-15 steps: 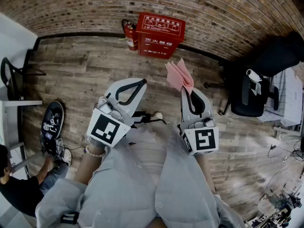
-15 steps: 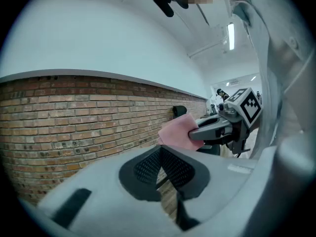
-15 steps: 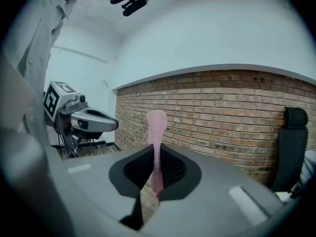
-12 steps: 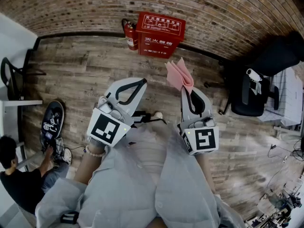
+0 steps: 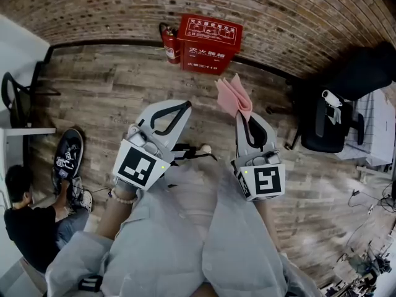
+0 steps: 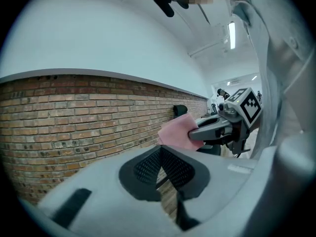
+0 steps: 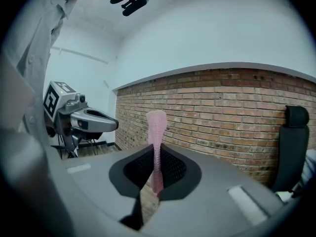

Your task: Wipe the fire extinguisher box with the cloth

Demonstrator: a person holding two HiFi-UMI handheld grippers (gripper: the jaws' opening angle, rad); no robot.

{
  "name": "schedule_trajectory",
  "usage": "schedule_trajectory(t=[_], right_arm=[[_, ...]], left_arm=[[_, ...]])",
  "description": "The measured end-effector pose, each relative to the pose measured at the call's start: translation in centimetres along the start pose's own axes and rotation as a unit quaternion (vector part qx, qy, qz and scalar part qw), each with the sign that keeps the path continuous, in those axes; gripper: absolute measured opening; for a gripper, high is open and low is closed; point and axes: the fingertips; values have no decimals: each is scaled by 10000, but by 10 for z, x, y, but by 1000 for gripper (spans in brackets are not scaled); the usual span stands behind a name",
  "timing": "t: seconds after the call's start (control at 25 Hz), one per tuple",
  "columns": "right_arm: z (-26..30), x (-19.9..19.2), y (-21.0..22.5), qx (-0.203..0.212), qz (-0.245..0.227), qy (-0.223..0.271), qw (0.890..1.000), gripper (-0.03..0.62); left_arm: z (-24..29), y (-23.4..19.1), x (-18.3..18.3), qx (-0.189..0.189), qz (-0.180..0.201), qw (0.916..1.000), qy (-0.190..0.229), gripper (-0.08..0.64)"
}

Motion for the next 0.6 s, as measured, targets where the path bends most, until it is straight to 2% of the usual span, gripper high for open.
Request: schedule_trajectory(t=[0.2, 0.48, 0.6], right_arm=[[-2, -1, 13, 107, 103, 44, 9999, 18], [-8, -6, 30, 559, -77, 59, 9984, 18], [-16, -13, 42, 690, -98, 30, 9976, 18]], left_arm=[[7, 2, 3, 199, -18, 9998, -43, -12], [11, 8, 2, 769, -190, 9967, -163, -12], [16, 21, 1, 821, -178, 9962, -238, -12]])
Point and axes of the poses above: the fingertips, and each gripper's own axes: z forward along the fingers, y to its right, x out of its top, and after that the axes turned 6 degrees about x, right-handed
